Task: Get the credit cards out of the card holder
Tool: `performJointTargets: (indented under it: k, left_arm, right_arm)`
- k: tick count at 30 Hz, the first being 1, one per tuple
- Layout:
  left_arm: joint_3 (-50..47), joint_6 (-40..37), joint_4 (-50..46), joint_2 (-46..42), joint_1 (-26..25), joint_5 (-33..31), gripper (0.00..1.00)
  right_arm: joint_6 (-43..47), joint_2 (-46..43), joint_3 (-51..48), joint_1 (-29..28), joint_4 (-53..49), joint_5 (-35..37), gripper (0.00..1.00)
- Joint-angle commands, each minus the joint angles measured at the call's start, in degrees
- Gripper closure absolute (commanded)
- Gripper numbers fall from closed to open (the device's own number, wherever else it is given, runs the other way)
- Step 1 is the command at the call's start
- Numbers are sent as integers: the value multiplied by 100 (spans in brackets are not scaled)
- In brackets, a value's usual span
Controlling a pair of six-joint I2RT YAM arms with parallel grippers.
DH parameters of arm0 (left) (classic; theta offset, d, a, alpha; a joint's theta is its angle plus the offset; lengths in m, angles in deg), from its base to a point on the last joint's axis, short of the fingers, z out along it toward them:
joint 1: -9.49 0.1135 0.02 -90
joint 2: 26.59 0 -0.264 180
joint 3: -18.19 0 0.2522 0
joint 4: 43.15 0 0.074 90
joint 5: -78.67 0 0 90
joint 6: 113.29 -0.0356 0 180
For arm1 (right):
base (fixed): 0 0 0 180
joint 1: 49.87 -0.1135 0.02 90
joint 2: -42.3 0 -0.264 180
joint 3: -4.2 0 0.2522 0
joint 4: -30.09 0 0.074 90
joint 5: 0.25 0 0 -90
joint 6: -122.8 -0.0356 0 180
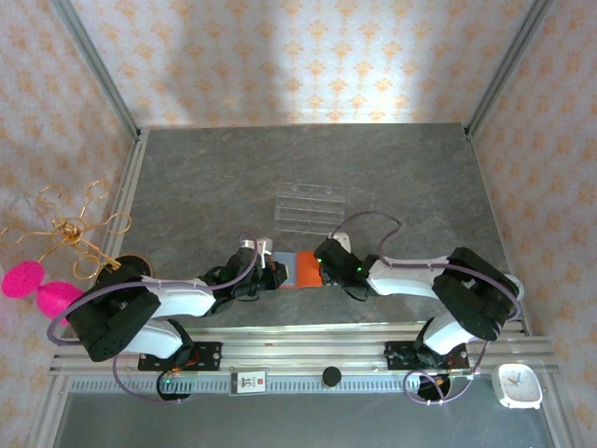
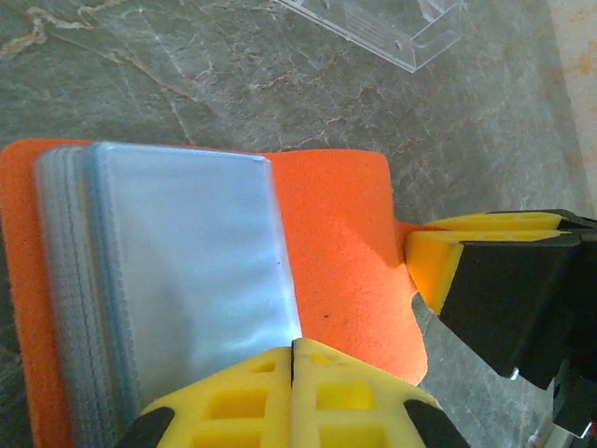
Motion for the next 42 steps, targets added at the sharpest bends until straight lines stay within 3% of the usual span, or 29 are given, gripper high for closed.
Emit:
performJointTargets:
  k: [1,10,16,22,29,30,33,37,42]
  left_arm:
    - [196,13,184,-218,-88,153,100]
    - [397,6,349,-650,-149,284,100]
    - [926,12,736,535,-515,654,100]
    - [1318,-44,102,1280,-538,551,100]
    - [1669,7,-182,1915,-539,729,100]
    - [1693,19,-171,1952,-541,748,100]
    - [1684,48,-117,1980,-533,771,100]
    - [1665,74,-39,1986,-532,783,100]
    - [1658,79,-26,1947,-531,776,100]
  right_arm:
    - [-71,109,-141,15,101,-7,81]
    - [-54,-9,-243,15,164,24,82]
    - [-87,-81,-324,15,292,-6,82]
    - [-148,-278,-423,15,328,-37,81]
    - [-188,-1076,-554,16,278,-39,61]
    - [-181,-1266,-579,15,265,-41,63]
    - [-136,-1685,-678,24,402,-262,82]
    - [-147,-1454,-737,93,875,-1062,96]
    - [-269,-737,-699,142,1052,-1135,100]
